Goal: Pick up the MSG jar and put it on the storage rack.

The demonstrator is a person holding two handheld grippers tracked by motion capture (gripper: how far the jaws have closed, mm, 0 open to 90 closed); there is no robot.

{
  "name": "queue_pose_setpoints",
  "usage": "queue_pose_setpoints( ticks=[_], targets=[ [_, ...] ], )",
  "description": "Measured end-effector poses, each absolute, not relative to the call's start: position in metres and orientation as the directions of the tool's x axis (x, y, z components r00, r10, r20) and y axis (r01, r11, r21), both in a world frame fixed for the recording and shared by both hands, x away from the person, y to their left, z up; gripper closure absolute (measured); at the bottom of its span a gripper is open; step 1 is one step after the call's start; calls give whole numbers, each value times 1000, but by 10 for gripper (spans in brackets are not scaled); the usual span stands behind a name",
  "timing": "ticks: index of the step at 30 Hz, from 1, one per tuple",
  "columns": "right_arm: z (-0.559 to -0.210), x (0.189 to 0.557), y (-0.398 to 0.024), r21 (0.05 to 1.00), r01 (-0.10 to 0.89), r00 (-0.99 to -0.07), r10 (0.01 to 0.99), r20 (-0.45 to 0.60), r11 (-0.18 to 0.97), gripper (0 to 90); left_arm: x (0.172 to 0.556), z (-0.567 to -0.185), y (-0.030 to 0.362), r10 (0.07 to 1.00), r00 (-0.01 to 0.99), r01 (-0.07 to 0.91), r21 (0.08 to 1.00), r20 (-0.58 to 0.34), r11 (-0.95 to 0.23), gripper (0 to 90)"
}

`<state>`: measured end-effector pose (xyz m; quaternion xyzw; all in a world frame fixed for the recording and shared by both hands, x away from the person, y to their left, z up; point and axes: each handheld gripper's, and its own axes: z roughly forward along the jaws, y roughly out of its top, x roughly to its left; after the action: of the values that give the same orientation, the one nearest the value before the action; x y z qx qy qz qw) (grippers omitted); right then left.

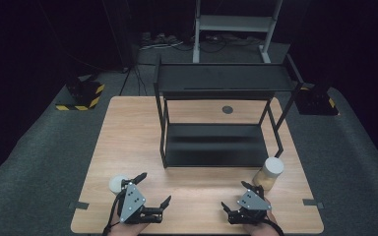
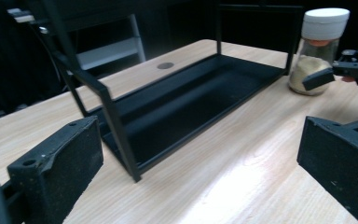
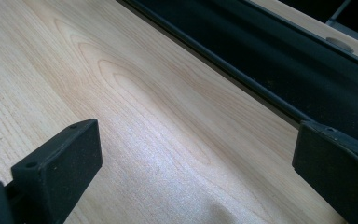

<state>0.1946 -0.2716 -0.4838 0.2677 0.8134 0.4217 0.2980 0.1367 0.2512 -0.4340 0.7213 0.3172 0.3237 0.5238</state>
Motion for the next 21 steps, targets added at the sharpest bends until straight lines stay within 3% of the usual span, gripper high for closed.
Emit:
queue_pose_setpoints(
  ticks=[21],
  targets=[
    [-484,195,-271,844,181,-681,684,-263,504,4,116,-433,288,873,465,125,965,148,-231,4]
  ],
)
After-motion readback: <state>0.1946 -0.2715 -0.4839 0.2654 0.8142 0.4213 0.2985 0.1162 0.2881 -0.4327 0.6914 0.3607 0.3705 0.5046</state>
